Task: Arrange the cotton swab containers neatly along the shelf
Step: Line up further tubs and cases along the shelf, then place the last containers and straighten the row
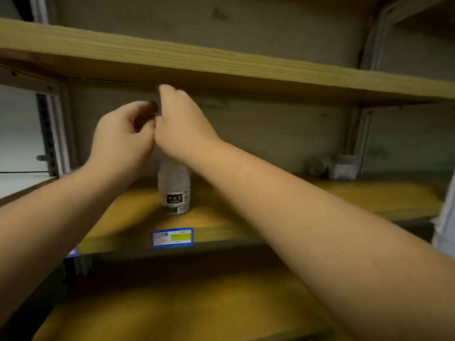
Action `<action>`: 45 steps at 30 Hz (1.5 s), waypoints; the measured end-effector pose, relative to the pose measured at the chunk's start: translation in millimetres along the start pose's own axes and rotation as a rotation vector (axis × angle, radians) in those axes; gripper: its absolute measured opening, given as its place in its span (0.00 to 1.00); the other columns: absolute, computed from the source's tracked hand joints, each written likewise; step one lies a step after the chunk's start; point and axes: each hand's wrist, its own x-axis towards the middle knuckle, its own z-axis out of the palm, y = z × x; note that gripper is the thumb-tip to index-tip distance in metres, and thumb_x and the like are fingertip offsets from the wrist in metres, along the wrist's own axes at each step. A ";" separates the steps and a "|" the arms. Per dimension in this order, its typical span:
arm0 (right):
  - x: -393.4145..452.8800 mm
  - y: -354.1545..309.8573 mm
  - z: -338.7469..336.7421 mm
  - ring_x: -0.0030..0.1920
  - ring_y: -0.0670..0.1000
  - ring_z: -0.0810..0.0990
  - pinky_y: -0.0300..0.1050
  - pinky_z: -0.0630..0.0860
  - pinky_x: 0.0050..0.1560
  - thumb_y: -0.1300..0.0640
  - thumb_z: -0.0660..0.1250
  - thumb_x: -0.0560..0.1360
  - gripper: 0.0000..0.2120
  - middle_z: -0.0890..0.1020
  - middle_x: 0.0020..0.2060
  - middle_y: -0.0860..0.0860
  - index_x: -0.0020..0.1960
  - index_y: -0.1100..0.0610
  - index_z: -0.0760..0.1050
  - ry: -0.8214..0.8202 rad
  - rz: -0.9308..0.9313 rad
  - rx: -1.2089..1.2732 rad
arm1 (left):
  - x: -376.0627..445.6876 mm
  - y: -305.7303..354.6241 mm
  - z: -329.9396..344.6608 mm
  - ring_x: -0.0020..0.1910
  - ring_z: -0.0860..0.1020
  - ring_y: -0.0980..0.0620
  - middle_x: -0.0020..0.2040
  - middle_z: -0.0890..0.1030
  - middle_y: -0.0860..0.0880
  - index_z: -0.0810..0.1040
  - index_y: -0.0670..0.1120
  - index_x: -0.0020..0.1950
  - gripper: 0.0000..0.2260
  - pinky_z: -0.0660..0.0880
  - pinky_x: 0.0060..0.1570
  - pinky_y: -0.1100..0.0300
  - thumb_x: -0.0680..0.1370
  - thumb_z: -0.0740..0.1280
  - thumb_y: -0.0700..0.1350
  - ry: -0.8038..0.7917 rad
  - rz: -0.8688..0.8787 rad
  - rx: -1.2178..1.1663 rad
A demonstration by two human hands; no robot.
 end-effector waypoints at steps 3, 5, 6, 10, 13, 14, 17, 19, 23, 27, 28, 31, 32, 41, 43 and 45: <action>-5.5 58.4 -53.2 0.64 0.57 0.76 0.49 0.73 0.61 0.58 0.62 0.80 0.19 0.75 0.65 0.57 0.71 0.57 0.70 -0.013 0.063 -0.174 | 7.7 44.7 48.2 0.67 0.75 0.53 0.69 0.78 0.46 0.72 0.45 0.74 0.21 0.70 0.65 0.60 0.81 0.66 0.42 -0.100 0.047 -0.012; -8.4 105.1 -88.1 0.64 0.57 0.76 0.53 0.75 0.62 0.57 0.63 0.79 0.19 0.76 0.66 0.56 0.69 0.58 0.72 -0.011 0.130 -0.267 | 13.5 68.3 87.1 0.69 0.74 0.51 0.71 0.76 0.45 0.70 0.44 0.75 0.23 0.70 0.66 0.59 0.81 0.66 0.44 -0.220 0.046 0.005; -9.3 129.8 -103.7 0.66 0.58 0.76 0.52 0.75 0.64 0.56 0.63 0.79 0.20 0.77 0.66 0.57 0.70 0.58 0.72 -0.017 0.166 -0.307 | 15.2 78.0 107.9 0.70 0.73 0.50 0.72 0.75 0.45 0.70 0.45 0.76 0.23 0.70 0.68 0.57 0.81 0.67 0.45 -0.273 0.039 0.017; -18.7 230.5 -157.2 0.73 0.56 0.70 0.45 0.67 0.70 0.56 0.64 0.79 0.24 0.72 0.74 0.55 0.74 0.53 0.70 -0.098 0.305 -0.409 | 18.9 106.6 190.5 0.68 0.75 0.49 0.71 0.76 0.46 0.71 0.47 0.75 0.23 0.71 0.65 0.60 0.80 0.67 0.47 -0.391 -0.012 -0.016; -25.8 305.5 -185.8 0.75 0.55 0.68 0.43 0.65 0.71 0.58 0.64 0.80 0.22 0.70 0.76 0.53 0.74 0.51 0.71 -0.133 0.382 -0.434 | 22.7 116.2 248.0 0.55 0.82 0.46 0.70 0.76 0.45 0.68 0.52 0.77 0.23 0.76 0.49 0.61 0.81 0.65 0.48 -0.471 -0.071 -0.023; -26.6 328.5 -193.7 0.75 0.55 0.68 0.43 0.65 0.71 0.58 0.63 0.81 0.21 0.69 0.76 0.54 0.74 0.52 0.71 -0.145 0.405 -0.444 | 25.4 116.9 267.1 0.48 0.83 0.47 0.72 0.73 0.47 0.66 0.54 0.77 0.24 0.77 0.41 0.62 0.81 0.64 0.49 -0.491 -0.099 -0.026; -28.6 390.8 -213.8 0.74 0.57 0.68 0.44 0.65 0.71 0.60 0.60 0.82 0.20 0.68 0.76 0.55 0.73 0.54 0.71 -0.141 0.488 -0.446 | 37.6 117.0 325.1 0.47 0.80 0.49 0.76 0.66 0.49 0.61 0.57 0.79 0.27 0.74 0.34 0.61 0.80 0.65 0.52 -0.538 -0.168 0.018; -31.4 429.5 -222.0 0.74 0.58 0.68 0.46 0.66 0.70 0.60 0.61 0.81 0.21 0.67 0.76 0.55 0.74 0.53 0.70 -0.154 0.560 -0.431 | 45.3 115.3 364.3 0.62 0.77 0.44 0.78 0.63 0.48 0.57 0.57 0.80 0.31 0.78 0.49 0.56 0.79 0.65 0.55 -0.579 -0.197 0.082; -41.0 483.6 -222.5 0.71 0.61 0.71 0.47 0.72 0.64 0.55 0.66 0.76 0.27 0.68 0.73 0.56 0.75 0.48 0.69 -0.332 0.630 -0.536 | 52.3 110.4 431.7 0.75 0.64 0.41 0.80 0.59 0.47 0.54 0.59 0.80 0.36 0.70 0.68 0.47 0.76 0.67 0.56 -0.738 -0.199 0.189; -52.5 507.4 -207.9 0.74 0.64 0.59 0.58 0.66 0.71 0.46 0.66 0.67 0.24 0.61 0.74 0.56 0.62 0.38 0.70 -0.479 0.560 -0.612 | 59.3 110.6 483.4 0.78 0.57 0.40 0.81 0.56 0.45 0.58 0.56 0.81 0.31 0.61 0.74 0.46 0.78 0.62 0.54 -0.766 -0.224 0.187; -55.0 512.5 -203.9 0.76 0.65 0.54 0.62 0.64 0.72 0.42 0.66 0.65 0.23 0.58 0.76 0.55 0.59 0.36 0.68 -0.504 0.526 -0.629 | 59.9 109.7 494.0 0.78 0.59 0.40 0.81 0.58 0.45 0.60 0.55 0.80 0.30 0.60 0.75 0.48 0.78 0.60 0.56 -0.762 -0.234 0.189; -64.2 515.8 -197.7 0.79 0.63 0.42 0.63 0.51 0.77 0.37 0.68 0.66 0.33 0.44 0.79 0.52 0.70 0.36 0.64 -0.528 0.499 -0.637 | 59.1 102.3 517.1 0.73 0.69 0.42 0.77 0.68 0.44 0.69 0.51 0.76 0.31 0.66 0.70 0.53 0.75 0.60 0.62 -0.780 -0.266 0.155; -65.3 515.9 -196.8 0.79 0.62 0.39 0.63 0.48 0.78 0.36 0.68 0.67 0.37 0.41 0.79 0.51 0.73 0.38 0.63 -0.515 0.499 -0.632 | 57.9 101.4 519.7 0.72 0.70 0.42 0.76 0.69 0.43 0.69 0.48 0.76 0.29 0.67 0.68 0.55 0.77 0.61 0.59 -0.763 -0.283 0.117; -64.6 505.6 -205.3 0.78 0.62 0.49 0.59 0.52 0.77 0.34 0.60 0.76 0.26 0.50 0.79 0.53 0.71 0.43 0.72 -0.421 0.486 -0.542 | 57.0 98.2 494.3 0.54 0.82 0.40 0.54 0.82 0.40 0.80 0.41 0.57 0.18 0.80 0.56 0.44 0.75 0.74 0.53 -0.622 -0.510 -0.089; -62.6 499.3 -209.6 0.77 0.62 0.52 0.58 0.54 0.75 0.34 0.58 0.77 0.25 0.53 0.79 0.53 0.68 0.45 0.76 -0.341 0.521 -0.524 | 53.0 102.2 481.6 0.51 0.84 0.40 0.49 0.83 0.38 0.81 0.40 0.52 0.14 0.82 0.52 0.46 0.76 0.73 0.50 -0.588 -0.628 -0.246; -59.7 490.6 -214.8 0.75 0.61 0.57 0.54 0.58 0.71 0.34 0.58 0.78 0.24 0.61 0.74 0.54 0.60 0.48 0.80 -0.253 0.505 -0.534 | 47.9 108.7 467.4 0.50 0.83 0.42 0.52 0.83 0.38 0.80 0.40 0.54 0.12 0.83 0.50 0.49 0.78 0.71 0.49 -0.518 -0.792 -0.478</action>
